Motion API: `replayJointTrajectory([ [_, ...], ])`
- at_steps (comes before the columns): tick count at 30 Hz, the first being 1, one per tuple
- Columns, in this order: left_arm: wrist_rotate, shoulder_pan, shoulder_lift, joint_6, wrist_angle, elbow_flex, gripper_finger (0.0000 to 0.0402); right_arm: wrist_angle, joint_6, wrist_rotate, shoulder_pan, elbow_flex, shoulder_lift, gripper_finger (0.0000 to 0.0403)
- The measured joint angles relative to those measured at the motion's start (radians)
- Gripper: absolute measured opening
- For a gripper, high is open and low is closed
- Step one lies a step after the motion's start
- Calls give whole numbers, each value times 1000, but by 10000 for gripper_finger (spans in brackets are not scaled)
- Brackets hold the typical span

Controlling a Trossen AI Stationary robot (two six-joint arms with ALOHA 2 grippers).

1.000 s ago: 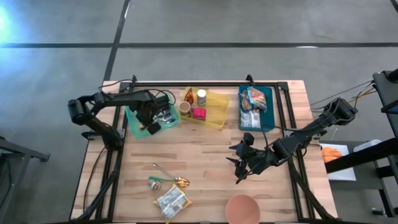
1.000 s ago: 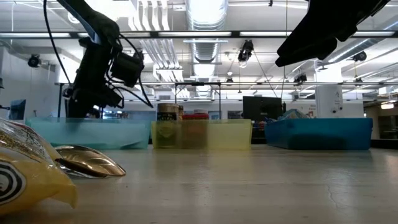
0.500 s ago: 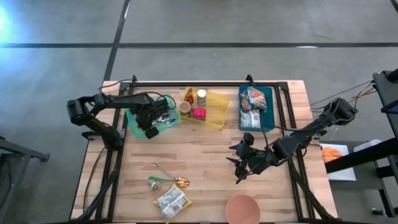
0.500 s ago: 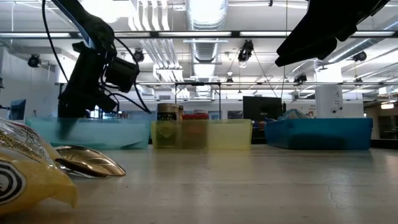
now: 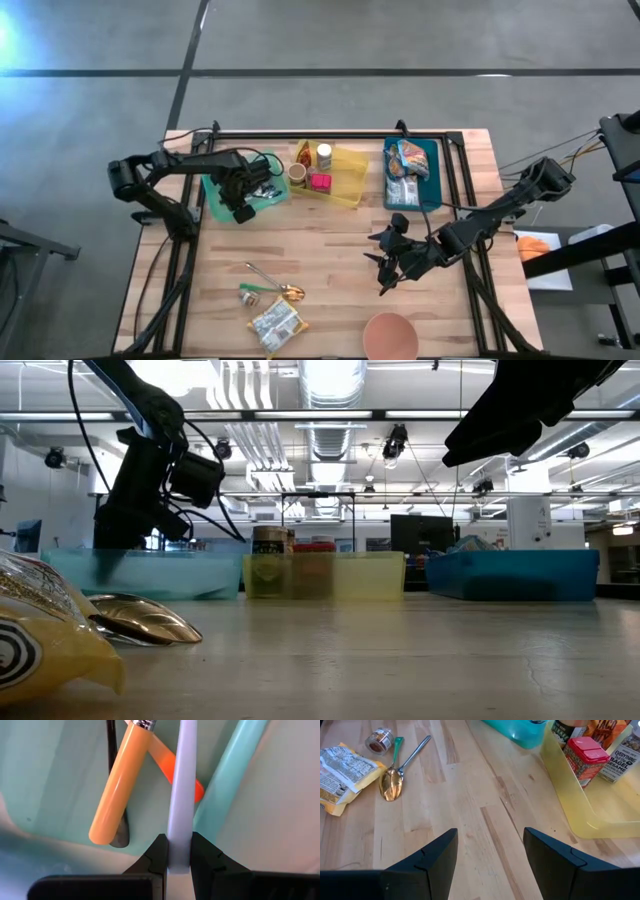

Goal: Pick & Place Food Item
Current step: Put the blue spoon into the green bin

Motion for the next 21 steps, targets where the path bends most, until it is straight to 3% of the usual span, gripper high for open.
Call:
replayJointTrajectory([
  [7, 10, 0, 12, -2, 2, 0, 43, 0, 0, 0, 0, 0, 0, 224],
  [13, 92, 0, 41, -44, 21, -2, 43, 4, 0, 0, -1, 0, 0, 224],
  [21, 100, 0, 54, -67, 18, -3, 76, 5, 0, 0, 0, 0, 0, 224],
])
